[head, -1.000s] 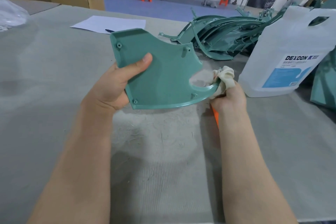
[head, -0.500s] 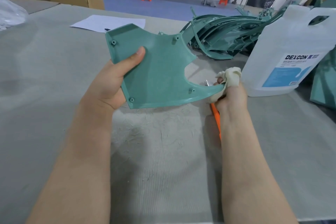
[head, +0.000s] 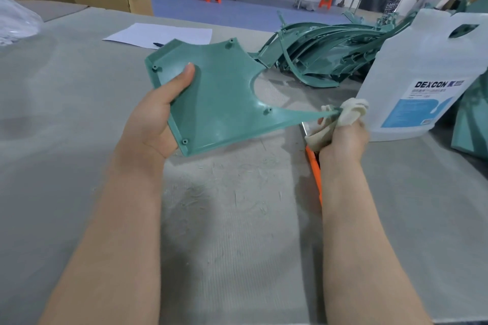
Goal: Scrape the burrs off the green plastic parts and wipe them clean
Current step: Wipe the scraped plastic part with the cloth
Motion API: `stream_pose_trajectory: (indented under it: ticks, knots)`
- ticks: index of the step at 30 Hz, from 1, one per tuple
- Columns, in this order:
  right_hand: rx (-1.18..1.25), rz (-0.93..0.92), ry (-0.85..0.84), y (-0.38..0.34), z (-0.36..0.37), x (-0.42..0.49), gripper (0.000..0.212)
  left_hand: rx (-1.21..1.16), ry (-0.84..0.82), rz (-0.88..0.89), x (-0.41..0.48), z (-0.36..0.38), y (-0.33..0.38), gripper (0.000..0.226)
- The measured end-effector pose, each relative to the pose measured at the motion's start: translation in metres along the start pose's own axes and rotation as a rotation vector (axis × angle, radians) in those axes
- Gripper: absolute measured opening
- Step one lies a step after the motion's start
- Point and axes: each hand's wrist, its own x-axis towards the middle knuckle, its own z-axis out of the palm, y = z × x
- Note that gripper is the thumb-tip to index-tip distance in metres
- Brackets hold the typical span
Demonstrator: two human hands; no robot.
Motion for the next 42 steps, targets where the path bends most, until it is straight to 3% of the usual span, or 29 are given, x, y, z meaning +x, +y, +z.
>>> stream_pose_trajectory:
  ticks: [3,5,8,11,13,15,20,25,29,33,36,38,40,42]
  knots:
    - [-0.11,-0.245,0.187,-0.003,0.003,0.0,0.009,-0.122,0.086,0.052,0.001,0.003,-0.002,0.021]
    - [-0.09,-0.395,0.156,-0.007,0.009,-0.013,0.026,-0.13,0.122,0.095,0.001,0.005,-0.003,0.023]
    - [-0.14,-0.656,-0.116,-0.005,0.024,-0.043,0.044,0.023,0.116,0.135,0.001,0.017,-0.008,0.018]
    - [-0.417,-0.811,-0.558,0.007,0.033,-0.071,0.054,0.116,0.103,0.137,0.001,0.028,-0.014,0.018]
    - [-0.64,-0.856,-0.691,0.015,0.035,-0.074,0.058,0.162,0.102,0.149,0.001,0.03,-0.016,0.019]
    - [-0.692,-0.824,-0.653,0.015,0.035,-0.071,0.053,0.207,0.081,0.138,0.001,0.029,-0.017,0.024]
    - [-0.528,-0.76,-0.563,0.008,0.03,-0.061,0.008,0.232,-0.011,0.075,-0.001,0.028,-0.019,0.03]
    - [-0.582,-0.783,-0.558,0.008,0.029,-0.056,0.009,0.208,-0.002,0.023,0.0,0.021,-0.015,0.039]
    - [-0.535,-0.71,-0.449,0.009,0.027,-0.048,0.005,0.188,0.024,-0.014,0.0,0.023,-0.016,0.04]
    - [-0.391,-0.679,-0.302,0.005,0.027,-0.058,0.033,0.195,0.035,0.02,0.0,0.03,-0.019,0.024]
    - [-0.407,-0.828,-0.447,0.005,0.031,-0.079,0.048,0.273,-0.022,0.126,-0.001,0.039,-0.021,0.012]
    - [-0.547,-0.964,-0.533,0.01,0.036,-0.089,0.054,0.378,-0.078,0.198,-0.002,0.044,-0.021,0.02]
    - [-0.611,-0.928,-0.499,0.012,0.04,-0.092,0.052,0.474,-0.094,0.238,-0.004,0.048,-0.02,0.022]
    - [-0.544,-0.872,-0.416,0.009,0.039,-0.086,0.035,0.547,-0.107,0.248,-0.004,0.047,-0.022,0.013]
